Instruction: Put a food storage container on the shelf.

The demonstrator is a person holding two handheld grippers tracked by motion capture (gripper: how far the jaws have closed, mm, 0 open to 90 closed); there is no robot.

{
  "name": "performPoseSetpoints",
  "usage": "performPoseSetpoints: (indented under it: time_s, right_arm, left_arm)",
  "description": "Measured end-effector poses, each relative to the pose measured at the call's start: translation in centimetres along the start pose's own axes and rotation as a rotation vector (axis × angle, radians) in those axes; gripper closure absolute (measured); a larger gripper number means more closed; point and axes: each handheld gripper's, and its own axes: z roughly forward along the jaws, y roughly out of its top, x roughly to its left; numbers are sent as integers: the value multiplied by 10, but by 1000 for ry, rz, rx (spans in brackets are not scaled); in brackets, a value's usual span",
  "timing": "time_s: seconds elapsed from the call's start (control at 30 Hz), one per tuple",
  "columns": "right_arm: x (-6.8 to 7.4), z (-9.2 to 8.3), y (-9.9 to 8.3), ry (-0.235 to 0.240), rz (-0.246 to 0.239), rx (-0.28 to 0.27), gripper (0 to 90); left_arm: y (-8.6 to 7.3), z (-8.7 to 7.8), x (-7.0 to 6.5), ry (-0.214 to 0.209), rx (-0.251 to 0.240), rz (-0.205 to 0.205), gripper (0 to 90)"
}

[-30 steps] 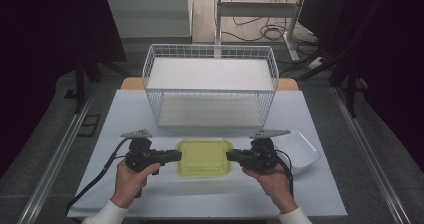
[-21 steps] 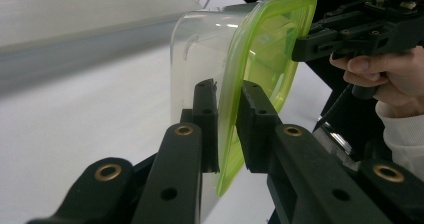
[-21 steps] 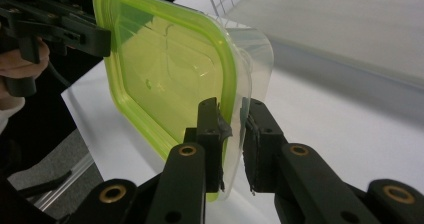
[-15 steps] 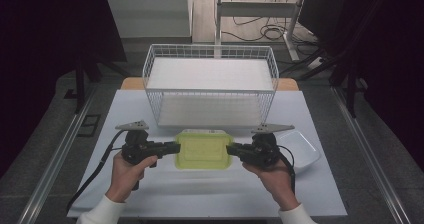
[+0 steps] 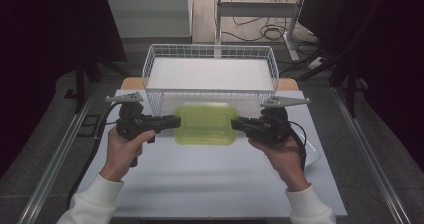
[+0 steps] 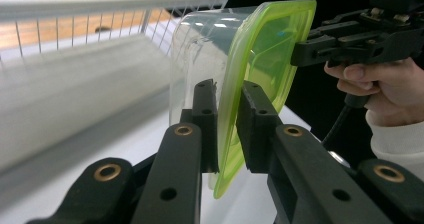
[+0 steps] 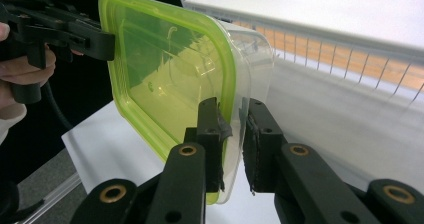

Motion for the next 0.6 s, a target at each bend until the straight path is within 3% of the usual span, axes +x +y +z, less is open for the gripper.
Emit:
performPoseSetpoints:
  time_s: [0.47, 0.6]
  right_arm:
    - [-15, -4, 32, -23, -11, -43, 791]
    - [-20, -4, 39, -22, -11, -48, 792]
  left_arm:
    - [45, 5, 3, 17, -16, 53, 798]
    - [53, 7, 7, 5, -23, 41, 797]
